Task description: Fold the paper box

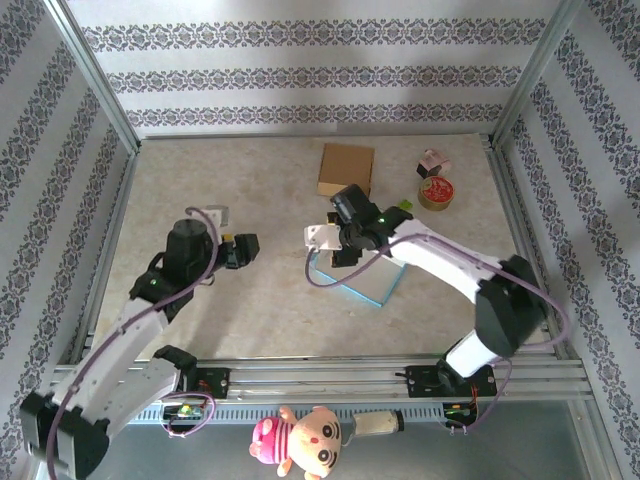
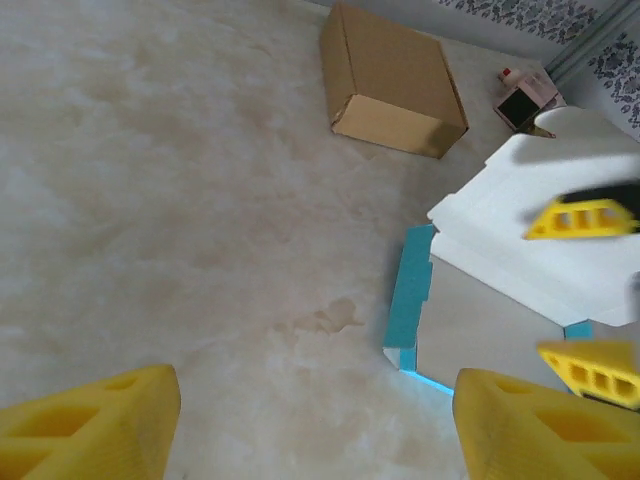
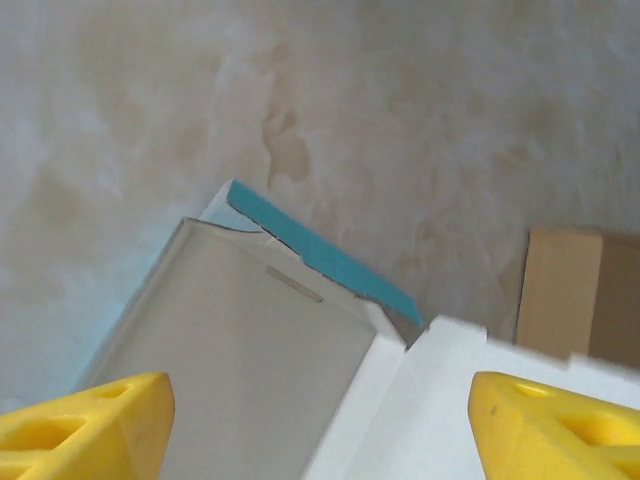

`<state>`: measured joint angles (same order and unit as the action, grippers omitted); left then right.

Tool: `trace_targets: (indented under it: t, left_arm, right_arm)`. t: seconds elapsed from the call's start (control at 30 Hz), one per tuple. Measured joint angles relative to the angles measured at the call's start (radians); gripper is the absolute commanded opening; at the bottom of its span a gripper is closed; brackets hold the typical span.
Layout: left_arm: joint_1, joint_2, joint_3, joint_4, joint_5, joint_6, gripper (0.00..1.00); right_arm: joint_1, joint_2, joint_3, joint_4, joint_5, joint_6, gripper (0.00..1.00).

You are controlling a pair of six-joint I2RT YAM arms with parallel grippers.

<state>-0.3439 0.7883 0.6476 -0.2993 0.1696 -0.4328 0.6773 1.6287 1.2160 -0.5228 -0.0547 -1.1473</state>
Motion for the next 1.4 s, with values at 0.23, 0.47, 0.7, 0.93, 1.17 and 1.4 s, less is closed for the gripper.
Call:
trace_targets:
  t: [0.23,0.47,0.7,0.93,1.17,1.4]
  left_arm:
    - [0.000,-0.174,-0.088,-0.130,-0.017,-0.050,0.78]
    - [0.000,-0.208,-0.094,-0.170,-0.018,-0.056,0.80]
    - [0.000,-0.187,-0.094,-0.169,-0.017,-0.065,0.81]
    - [0.000,-0.153,-0.092,-0.152,-0.018,-0.092,0.85]
    - [0.025,0.071,0.056,-0.044,0.066,-0.156,0.88]
    - [0.111,0.278,0.272,0.011,0.222,-0.098,0.89]
  right_arm:
    - [-0.015,0.191,0.080,0.011,0.013,-0.406,0.70]
    - [-0.014,0.314,0.177,0.018,0.008,-0.517,0.54]
    - [-0.014,0.388,0.212,0.021,0.007,-0.541,0.02]
    - [-0.013,0.400,0.286,0.074,-0.010,-0.311,0.00]
    - [0.009,0.288,0.408,0.241,0.129,0.210,0.00]
    - [0.047,0.116,0.281,0.406,0.129,0.502,0.00]
